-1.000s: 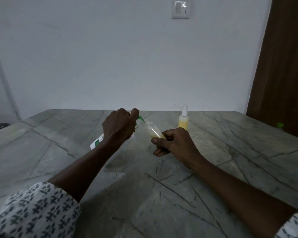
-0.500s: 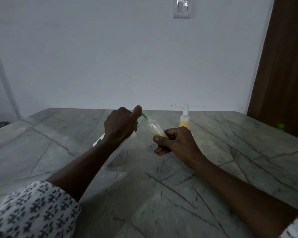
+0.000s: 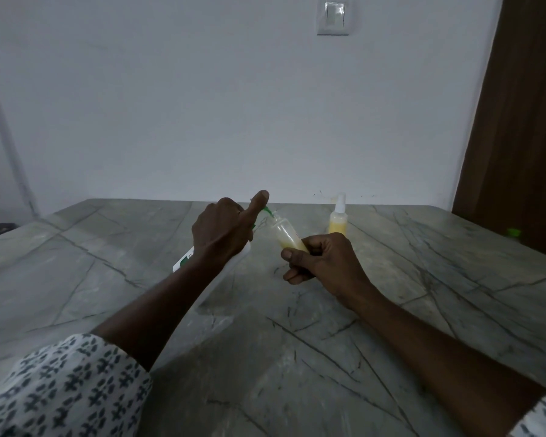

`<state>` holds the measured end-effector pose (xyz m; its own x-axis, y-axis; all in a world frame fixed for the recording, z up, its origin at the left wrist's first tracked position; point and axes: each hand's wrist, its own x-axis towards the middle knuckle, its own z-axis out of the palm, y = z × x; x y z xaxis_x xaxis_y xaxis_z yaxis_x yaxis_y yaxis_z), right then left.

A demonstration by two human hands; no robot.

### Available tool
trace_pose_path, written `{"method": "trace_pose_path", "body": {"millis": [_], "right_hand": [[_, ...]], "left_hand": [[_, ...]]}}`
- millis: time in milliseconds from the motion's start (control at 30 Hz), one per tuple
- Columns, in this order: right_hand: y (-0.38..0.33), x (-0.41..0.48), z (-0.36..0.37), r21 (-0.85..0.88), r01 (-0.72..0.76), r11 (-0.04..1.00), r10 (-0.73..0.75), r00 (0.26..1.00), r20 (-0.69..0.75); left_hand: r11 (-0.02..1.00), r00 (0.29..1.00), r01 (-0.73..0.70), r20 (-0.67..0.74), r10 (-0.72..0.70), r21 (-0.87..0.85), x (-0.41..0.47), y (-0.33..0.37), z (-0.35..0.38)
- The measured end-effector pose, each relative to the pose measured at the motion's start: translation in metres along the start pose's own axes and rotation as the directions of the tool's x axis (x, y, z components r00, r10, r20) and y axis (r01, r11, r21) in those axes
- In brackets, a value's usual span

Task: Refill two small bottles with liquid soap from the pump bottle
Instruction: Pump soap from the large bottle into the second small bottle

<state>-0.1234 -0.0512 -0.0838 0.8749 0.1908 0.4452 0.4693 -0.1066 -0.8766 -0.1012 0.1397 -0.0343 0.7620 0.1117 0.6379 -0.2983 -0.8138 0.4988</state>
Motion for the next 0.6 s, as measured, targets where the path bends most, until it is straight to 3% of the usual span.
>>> {"method": "trace_pose_path", "body": {"millis": [400, 600], "right_hand": [[0.0023, 0.0003, 0.0034, -0.031, -0.005, 1.0, 0.005, 1.0, 0.021], [-0.0002, -0.0005, 0.0015, -0.012, -0.002, 1.0, 0.002, 1.0, 0.009]], "left_hand": [[0.997, 0.996, 0.08, -0.031, -0.081, -0.011, 0.0043, -0.0006, -0.0014], [1.0, 0.999, 0.012, -0.029, -0.012, -0.005, -0.0001, -0.0003, 0.0003]]}}
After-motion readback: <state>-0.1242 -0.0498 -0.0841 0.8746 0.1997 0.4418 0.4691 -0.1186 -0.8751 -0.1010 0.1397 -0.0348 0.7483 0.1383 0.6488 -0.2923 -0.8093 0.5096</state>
